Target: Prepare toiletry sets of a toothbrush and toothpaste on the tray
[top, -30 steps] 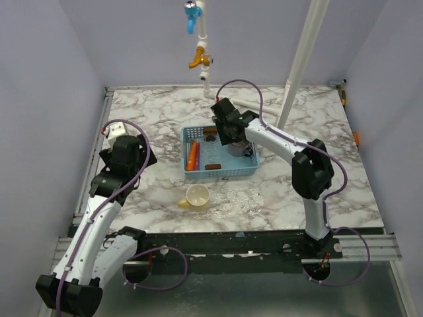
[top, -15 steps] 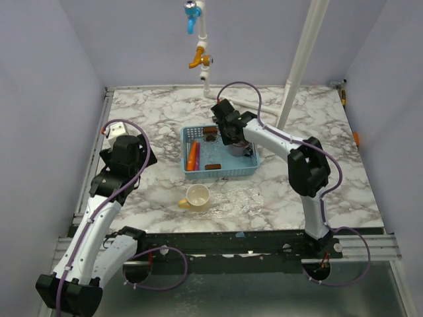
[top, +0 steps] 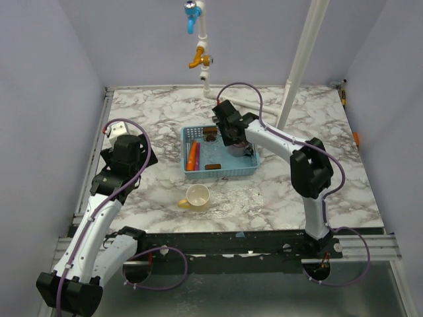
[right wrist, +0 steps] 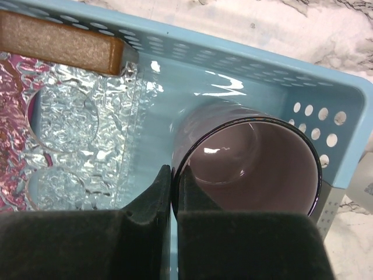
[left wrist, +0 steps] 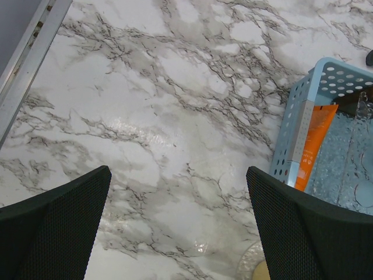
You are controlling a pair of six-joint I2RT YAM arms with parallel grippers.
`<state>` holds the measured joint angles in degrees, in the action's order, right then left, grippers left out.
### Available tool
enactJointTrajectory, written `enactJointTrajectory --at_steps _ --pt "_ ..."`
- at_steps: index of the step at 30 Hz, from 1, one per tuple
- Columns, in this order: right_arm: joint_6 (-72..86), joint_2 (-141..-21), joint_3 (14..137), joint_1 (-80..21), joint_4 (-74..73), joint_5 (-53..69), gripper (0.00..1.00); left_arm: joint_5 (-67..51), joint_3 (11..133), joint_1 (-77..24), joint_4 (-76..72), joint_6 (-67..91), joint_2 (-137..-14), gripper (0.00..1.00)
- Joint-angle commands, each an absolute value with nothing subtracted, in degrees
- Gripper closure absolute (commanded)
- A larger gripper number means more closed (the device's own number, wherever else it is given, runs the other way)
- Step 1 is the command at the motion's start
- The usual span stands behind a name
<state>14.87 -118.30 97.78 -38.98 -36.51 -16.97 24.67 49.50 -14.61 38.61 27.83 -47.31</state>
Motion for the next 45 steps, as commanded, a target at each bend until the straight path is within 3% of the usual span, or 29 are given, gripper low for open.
enactJointTrajectory --at_steps 1,16,30,45 --pt "12.5 -111.7 96.9 -38.8 -35.3 -17.2 1.0 23.1 50.7 -14.2 37.6 27.3 -47.6 0.01" --pt "9.9 -94.4 89.9 -42.0 -40.9 -14.4 1.0 21.8 50.8 -14.2 37.5 27.3 -48.6 0.01" --pt "17.7 -77.7 76.7 -48.7 -48.6 -12.2 0.99 21.1 50.8 -14.1 37.4 26.9 -48.7 0.01" --pt "27.6 -76.6 62.7 -60.0 -44.6 -21.2 0.99 22.0 50.5 -14.0 37.6 26.7 -48.6 0.01"
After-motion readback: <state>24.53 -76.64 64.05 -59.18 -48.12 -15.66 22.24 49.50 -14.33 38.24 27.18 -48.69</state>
